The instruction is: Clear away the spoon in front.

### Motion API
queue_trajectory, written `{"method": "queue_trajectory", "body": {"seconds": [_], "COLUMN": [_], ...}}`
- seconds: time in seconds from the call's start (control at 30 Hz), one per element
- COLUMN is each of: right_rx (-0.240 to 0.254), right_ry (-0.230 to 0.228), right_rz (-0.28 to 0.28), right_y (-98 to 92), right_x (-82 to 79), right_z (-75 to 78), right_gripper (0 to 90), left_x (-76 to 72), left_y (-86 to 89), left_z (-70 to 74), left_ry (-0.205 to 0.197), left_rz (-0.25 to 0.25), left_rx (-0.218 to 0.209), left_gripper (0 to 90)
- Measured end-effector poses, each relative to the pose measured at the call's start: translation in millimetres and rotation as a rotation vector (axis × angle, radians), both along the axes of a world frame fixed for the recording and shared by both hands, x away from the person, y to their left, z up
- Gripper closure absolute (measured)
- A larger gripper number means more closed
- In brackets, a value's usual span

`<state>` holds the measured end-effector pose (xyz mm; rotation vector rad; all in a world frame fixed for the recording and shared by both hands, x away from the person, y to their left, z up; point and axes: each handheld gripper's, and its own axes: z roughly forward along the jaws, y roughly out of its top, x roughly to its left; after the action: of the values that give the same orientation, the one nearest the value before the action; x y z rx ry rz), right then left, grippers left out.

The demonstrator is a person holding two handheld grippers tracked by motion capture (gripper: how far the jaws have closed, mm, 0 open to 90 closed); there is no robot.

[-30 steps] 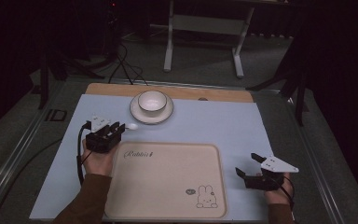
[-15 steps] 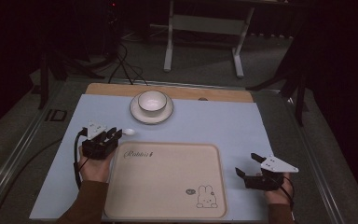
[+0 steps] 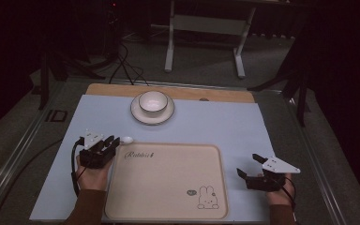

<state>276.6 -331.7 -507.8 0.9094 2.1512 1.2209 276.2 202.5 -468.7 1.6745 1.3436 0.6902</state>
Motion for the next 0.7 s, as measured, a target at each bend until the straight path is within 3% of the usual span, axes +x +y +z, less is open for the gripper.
{"method": "queue_trajectory", "body": {"seconds": [0.7], "right_rx": [0.001], "right_ry": [-0.001], "right_rz": [0.0], "right_y": [-0.7], "right_x": [0.3], "right_z": [0.2], "right_gripper": [14.0], "left_x": [-13.8], "left_y": [-1.2], "left_z": [-7.4], "left_ry": [0.006], "left_rz": [0.011], "left_rx": [0.01], "left_gripper": [73.7]}}
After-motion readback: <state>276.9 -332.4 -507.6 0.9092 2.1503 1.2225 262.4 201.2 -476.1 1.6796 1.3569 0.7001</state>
